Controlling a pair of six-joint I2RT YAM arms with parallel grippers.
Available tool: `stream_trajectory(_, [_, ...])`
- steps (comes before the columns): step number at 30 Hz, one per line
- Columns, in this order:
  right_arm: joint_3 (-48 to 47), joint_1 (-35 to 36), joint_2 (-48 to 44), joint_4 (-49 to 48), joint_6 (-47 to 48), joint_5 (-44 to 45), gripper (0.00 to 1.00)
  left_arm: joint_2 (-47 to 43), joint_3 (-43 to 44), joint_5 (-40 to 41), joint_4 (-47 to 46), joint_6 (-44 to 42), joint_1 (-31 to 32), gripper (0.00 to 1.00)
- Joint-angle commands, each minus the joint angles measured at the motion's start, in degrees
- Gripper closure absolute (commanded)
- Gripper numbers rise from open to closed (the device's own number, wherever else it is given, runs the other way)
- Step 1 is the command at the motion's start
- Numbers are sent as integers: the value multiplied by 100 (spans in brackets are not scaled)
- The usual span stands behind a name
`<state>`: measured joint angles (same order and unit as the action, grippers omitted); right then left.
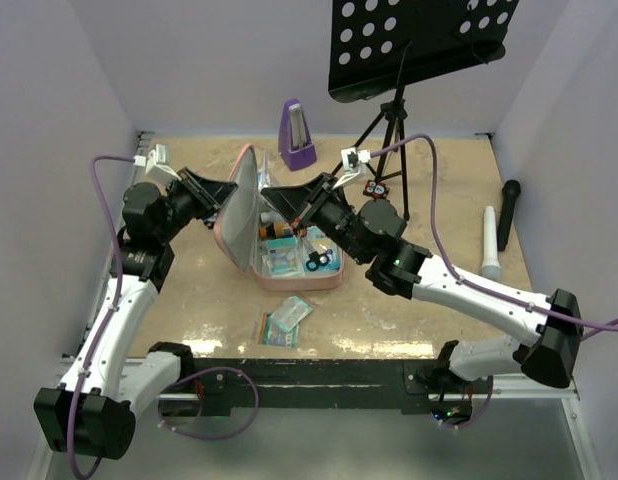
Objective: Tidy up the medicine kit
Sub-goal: Place the medicine pouch inside the medicine box.
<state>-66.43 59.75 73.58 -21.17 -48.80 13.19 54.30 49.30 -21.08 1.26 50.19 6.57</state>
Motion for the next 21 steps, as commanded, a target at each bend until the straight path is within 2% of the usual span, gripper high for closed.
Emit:
stream_trajectory(1, [411,-226,165,-1704,-525,-992,100,-122,-34,-80,-521,245,46,100])
stream_trajectory(10, [386,-402,833,-2514,-947,-1635,100,-245,-34,-89,-407,219,46,100])
stream_trajectory(16, [526,-490,1149,-2945,-1184,-1750,100,-359,-34,-10,-258,140,38,100])
stream_trajectory(21, [772,-631,1395,-3840,-1466,-2022,100,-394,-52,-1,-170,122,38,100])
